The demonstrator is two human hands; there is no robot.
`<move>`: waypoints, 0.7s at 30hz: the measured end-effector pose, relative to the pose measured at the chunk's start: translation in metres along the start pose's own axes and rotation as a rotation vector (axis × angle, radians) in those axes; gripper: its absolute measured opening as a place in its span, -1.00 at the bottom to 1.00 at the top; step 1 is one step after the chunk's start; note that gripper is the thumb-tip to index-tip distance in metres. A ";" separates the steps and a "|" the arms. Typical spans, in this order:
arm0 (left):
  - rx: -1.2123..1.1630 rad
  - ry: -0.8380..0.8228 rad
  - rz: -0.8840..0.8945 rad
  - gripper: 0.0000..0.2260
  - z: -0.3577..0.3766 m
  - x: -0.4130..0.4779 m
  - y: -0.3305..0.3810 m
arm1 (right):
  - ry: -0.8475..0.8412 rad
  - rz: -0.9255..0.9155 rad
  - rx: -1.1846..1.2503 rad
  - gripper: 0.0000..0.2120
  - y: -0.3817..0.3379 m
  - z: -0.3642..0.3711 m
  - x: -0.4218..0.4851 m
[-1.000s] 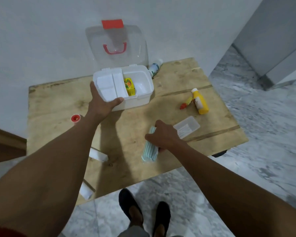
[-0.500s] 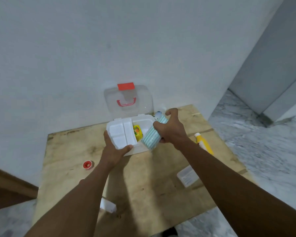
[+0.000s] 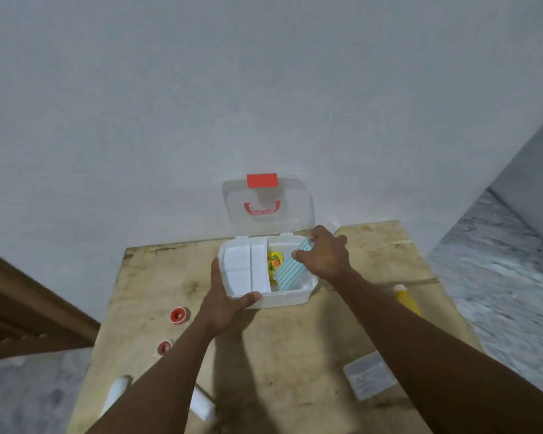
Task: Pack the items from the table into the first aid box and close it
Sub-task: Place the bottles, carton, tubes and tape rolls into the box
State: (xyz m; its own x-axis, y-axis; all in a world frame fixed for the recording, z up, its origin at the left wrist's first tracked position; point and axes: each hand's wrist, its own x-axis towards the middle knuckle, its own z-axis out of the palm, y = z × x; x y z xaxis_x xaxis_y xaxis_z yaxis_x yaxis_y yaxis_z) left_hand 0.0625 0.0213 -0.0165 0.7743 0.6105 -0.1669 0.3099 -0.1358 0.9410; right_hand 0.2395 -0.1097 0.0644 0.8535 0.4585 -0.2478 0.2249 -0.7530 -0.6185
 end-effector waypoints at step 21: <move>-0.008 0.013 0.008 -0.07 0.000 0.005 -0.010 | -0.298 -0.053 -0.336 -0.74 -0.005 0.055 0.013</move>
State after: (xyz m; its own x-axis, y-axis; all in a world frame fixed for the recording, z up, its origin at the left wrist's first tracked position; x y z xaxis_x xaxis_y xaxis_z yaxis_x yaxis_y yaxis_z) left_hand 0.0632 0.0254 -0.0270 0.7696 0.6193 -0.1553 0.2990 -0.1347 0.9447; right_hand 0.2235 -0.0739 0.0233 0.6751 0.5796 -0.4565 0.4472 -0.8136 -0.3716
